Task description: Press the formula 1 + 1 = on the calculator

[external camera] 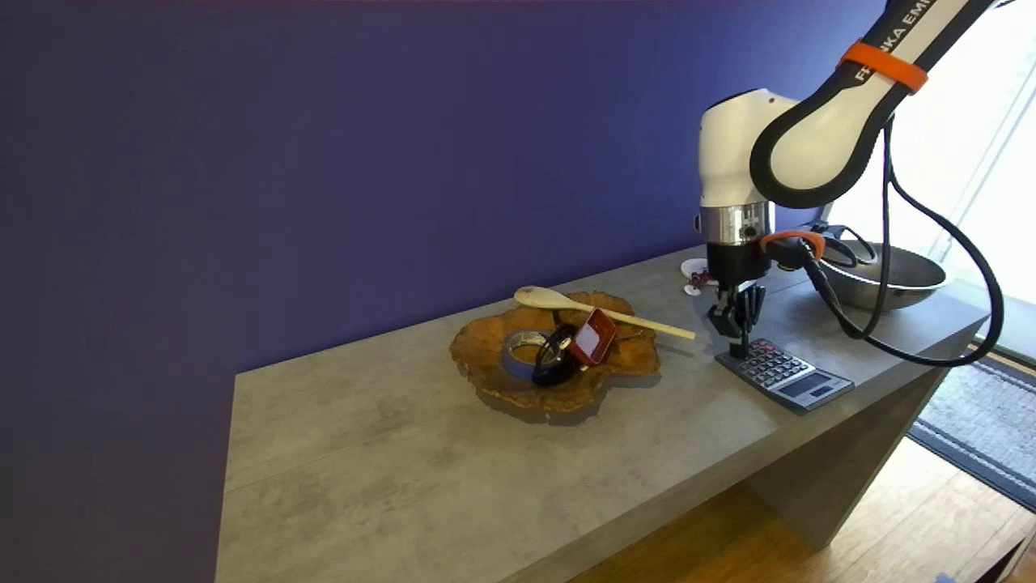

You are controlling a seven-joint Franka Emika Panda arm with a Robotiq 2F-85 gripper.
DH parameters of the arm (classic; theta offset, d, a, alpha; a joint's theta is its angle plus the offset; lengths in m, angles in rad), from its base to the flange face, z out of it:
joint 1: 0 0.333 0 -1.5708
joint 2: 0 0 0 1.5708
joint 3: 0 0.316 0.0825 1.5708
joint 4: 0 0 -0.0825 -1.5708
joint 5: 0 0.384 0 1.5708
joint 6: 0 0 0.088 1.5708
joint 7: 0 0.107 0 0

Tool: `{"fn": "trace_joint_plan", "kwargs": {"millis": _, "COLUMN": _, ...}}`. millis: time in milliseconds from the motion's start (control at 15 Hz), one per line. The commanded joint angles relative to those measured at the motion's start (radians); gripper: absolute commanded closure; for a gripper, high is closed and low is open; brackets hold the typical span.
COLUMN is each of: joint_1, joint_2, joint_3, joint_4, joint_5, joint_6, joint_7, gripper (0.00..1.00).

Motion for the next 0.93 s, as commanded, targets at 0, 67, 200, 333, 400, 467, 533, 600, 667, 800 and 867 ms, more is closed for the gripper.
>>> {"fn": "trace_joint_plan", "kwargs": {"millis": 0, "joint_1": 0.019, "joint_2": 0.025, "joint_3": -0.015, "joint_4": 0.025, "joint_5": 0.007, "joint_6": 0.0, "joint_7": 0.021, "gripper": 1.0}}
{"fn": "trace_joint_plan", "kwargs": {"millis": 67, "joint_1": 0.019, "joint_2": 0.028, "joint_3": -0.015, "joint_4": 0.024, "joint_5": 0.008, "joint_6": 0.001, "joint_7": 0.021, "gripper": 1.0}}
{"fn": "trace_joint_plan", "kwargs": {"millis": 200, "joint_1": 0.021, "joint_2": 0.032, "joint_3": -0.018, "joint_4": 0.028, "joint_5": 0.004, "joint_6": -0.001, "joint_7": 0.026, "gripper": 1.0}}
{"fn": "trace_joint_plan", "kwargs": {"millis": 333, "joint_1": 0.023, "joint_2": 0.033, "joint_3": -0.02, "joint_4": 0.028, "joint_5": 0.003, "joint_6": -0.001, "joint_7": 0.031, "gripper": 1.0}}
{"fn": "trace_joint_plan", "kwargs": {"millis": 400, "joint_1": 0.024, "joint_2": 0.034, "joint_3": -0.021, "joint_4": 0.028, "joint_5": 0.002, "joint_6": -0.001, "joint_7": 0.034, "gripper": 1.0}}
{"fn": "trace_joint_plan", "kwargs": {"millis": 467, "joint_1": 0.026, "joint_2": 0.036, "joint_3": -0.023, "joint_4": 0.03, "joint_5": 0.0, "joint_6": -0.002, "joint_7": 0.04, "gripper": 1.0}}
{"fn": "trace_joint_plan", "kwargs": {"millis": 533, "joint_1": 0.027, "joint_2": 0.041, "joint_3": -0.023, "joint_4": 0.032, "joint_5": 0.001, "joint_6": -0.001, "joint_7": 0.041, "gripper": 1.0}}
{"fn": "trace_joint_plan", "kwargs": {"millis": 600, "joint_1": 0.029, "joint_2": 0.05, "joint_3": -0.025, "joint_4": 0.036, "joint_5": -0.001, "joint_6": -0.001, "joint_7": 0.045, "gripper": 1.0}}
{"fn": "trace_joint_plan", "kwargs": {"millis": 667, "joint_1": 0.028, "joint_2": 0.062, "joint_3": -0.024, "joint_4": 0.041, "joint_5": 0.001, "joint_6": 0.0, "joint_7": 0.043, "gripper": 1.0}}
{"fn": "trace_joint_plan", "kwargs": {"millis": 800, "joint_1": 0.026, "joint_2": 0.08, "joint_3": -0.023, "joint_4": 0.05, "joint_5": 0.005, "joint_6": 0.0, "joint_7": 0.039, "gripper": 1.0}}
{"fn": "trace_joint_plan", "kwargs": {"millis": 867, "joint_1": 0.026, "joint_2": 0.083, "joint_3": -0.023, "joint_4": 0.052, "joint_5": 0.005, "joint_6": -0.002, "joint_7": 0.039, "gripper": 1.0}}
